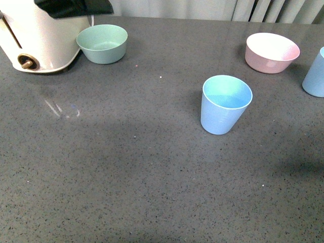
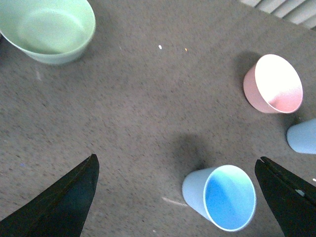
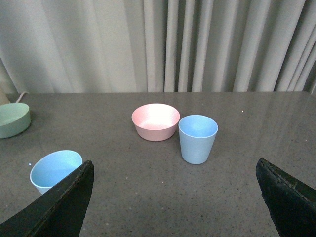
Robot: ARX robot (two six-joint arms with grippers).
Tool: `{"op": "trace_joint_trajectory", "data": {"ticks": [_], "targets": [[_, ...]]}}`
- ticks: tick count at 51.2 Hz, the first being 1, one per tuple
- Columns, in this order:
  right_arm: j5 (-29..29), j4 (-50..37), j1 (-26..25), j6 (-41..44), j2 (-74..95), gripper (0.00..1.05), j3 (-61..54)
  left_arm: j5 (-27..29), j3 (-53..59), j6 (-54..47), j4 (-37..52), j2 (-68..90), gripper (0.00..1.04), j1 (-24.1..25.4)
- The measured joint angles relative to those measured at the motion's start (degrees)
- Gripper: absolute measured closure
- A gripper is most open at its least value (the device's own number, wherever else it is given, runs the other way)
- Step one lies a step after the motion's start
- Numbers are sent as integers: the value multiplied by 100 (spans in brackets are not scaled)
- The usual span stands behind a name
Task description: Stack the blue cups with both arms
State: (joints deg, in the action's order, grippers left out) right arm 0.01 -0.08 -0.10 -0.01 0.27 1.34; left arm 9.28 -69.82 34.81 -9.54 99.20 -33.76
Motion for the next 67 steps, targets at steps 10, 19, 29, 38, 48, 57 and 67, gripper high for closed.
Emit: {"op": "trace_joint_trajectory", "data": {"ticks": [10, 19, 29, 38, 48, 57, 67], "targets": [[-2, 0, 0, 0, 0, 9, 0, 1891, 2393, -2341, 4693, -660, 38, 302], [0, 0, 0, 0, 0, 9, 0, 1462, 3952, -3167, 6216, -1751, 67, 933], [0, 0, 0, 0, 0, 9, 0, 723, 5285, -3381, 6269, -2841, 103, 1652], [0, 0, 0, 0, 0, 9, 0, 293, 5884, -3403, 6072, -3665, 103, 2107], [0, 0, 0, 0, 0, 9, 0, -46, 6297, -3414, 5678, -4452, 103, 2465], [0, 0, 0, 0, 0, 9, 0, -321, 6712, -3416, 5598, -5018, 103, 2745], [0, 0, 0, 0, 0, 9, 0, -879, 6894, -3421, 4701, -6059, 103, 3342]]}}
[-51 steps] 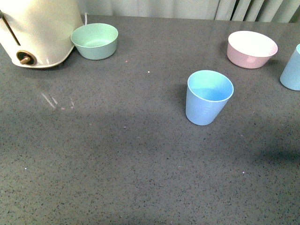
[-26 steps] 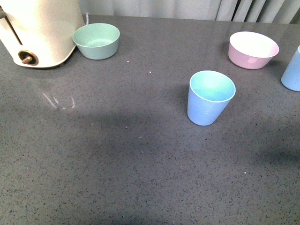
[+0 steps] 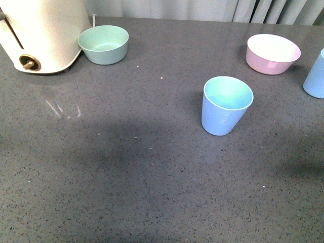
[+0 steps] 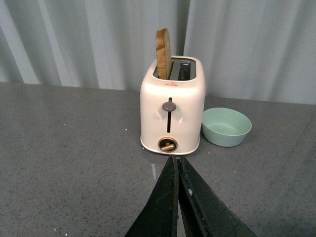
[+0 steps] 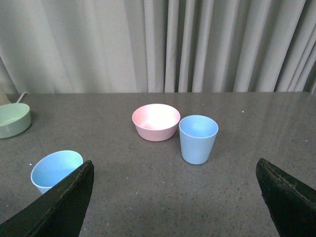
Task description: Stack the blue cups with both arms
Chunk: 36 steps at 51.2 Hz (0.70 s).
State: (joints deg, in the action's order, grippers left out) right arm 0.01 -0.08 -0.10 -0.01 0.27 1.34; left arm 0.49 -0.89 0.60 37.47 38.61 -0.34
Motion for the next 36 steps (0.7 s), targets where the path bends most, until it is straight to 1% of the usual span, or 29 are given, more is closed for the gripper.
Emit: {"op": "trace_joint_trajectory", "data": {"ticks": [7, 36], "targets": [[0, 0, 0, 0, 0, 9, 0, -46, 0, -2, -643, -693, 103, 9], [0, 0, 0, 0, 0, 9, 0, -46, 2, -2, -2020, -2135, 103, 9]]}}
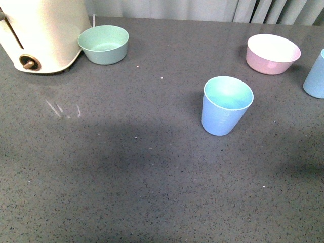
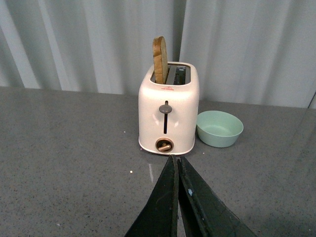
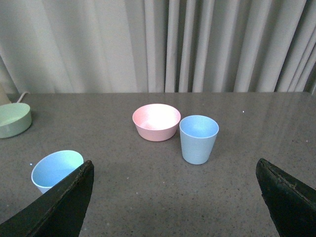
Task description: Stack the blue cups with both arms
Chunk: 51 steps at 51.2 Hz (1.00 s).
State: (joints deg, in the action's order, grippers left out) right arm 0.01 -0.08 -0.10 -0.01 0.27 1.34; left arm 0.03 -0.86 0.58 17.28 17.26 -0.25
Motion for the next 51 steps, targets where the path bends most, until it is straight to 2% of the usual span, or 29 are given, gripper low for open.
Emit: {"op": "trace_joint_trajectory", "data": {"ticks": [22, 27, 47, 51], "targets": [[0, 0, 0, 0, 0, 9, 0, 0, 0, 0, -695, -695, 103, 0], [0, 0, 0, 0, 0, 9, 0, 0, 0, 0, -1668, -1528, 103, 2], [0, 0, 0, 0, 0, 9, 0, 0, 0, 2, -1729, -1641, 103, 2], [0, 0, 0, 0, 0, 9, 0, 0, 0, 2, -1729, -1641, 92, 2]]}}
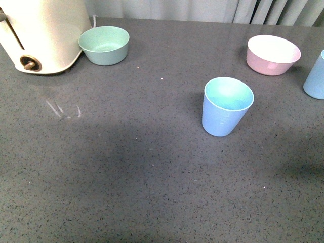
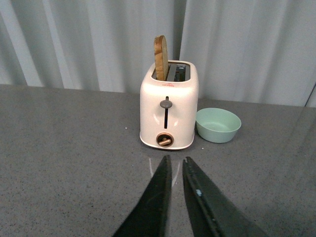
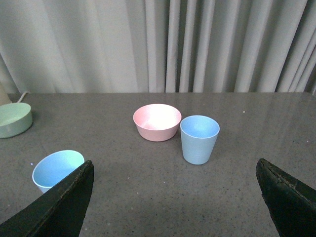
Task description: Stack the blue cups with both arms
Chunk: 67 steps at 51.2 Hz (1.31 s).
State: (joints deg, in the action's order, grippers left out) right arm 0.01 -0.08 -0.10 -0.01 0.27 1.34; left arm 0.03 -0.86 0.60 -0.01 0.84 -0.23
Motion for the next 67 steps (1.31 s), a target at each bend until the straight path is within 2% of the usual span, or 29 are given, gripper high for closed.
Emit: {"op": "trace_joint_trajectory", "data": {"ticks": [16, 25, 37, 39, 43, 48, 54, 56, 61, 67], "targets": [[0, 0, 0, 0, 0, 9, 0, 0, 0, 0, 0, 0, 46, 0], [0, 0, 0, 0, 0, 9, 0, 0, 0, -2, 0, 0, 8, 0], [0, 0, 0, 0, 0, 9, 0, 0, 0, -13, 0, 0, 9, 0], [-46, 212, -24, -9, 109, 9, 61, 0, 0, -13, 0, 0, 9, 0], [-437, 1421, -321, 92, 879, 9, 553, 0, 0, -13, 0, 0, 9, 0], [-883, 1589, -876, 345, 1731, 9, 780, -2, 0, -13, 0, 0, 9, 0], [-1475, 400, -1961, 1082, 3217, 9, 1128, -2, 0, -13, 0, 0, 9, 0], [-1541, -83, -2179, 1311, 3801, 9, 1287, -2, 0, -13, 0, 0, 9, 0], [-1679, -925, -2271, 1834, 5195, 9, 1722, -2, 0, -13, 0, 0, 9, 0], [-1515, -1716, -2004, 2562, 7066, 9, 2465, -2, 0, -13, 0, 0, 9, 0]]}}
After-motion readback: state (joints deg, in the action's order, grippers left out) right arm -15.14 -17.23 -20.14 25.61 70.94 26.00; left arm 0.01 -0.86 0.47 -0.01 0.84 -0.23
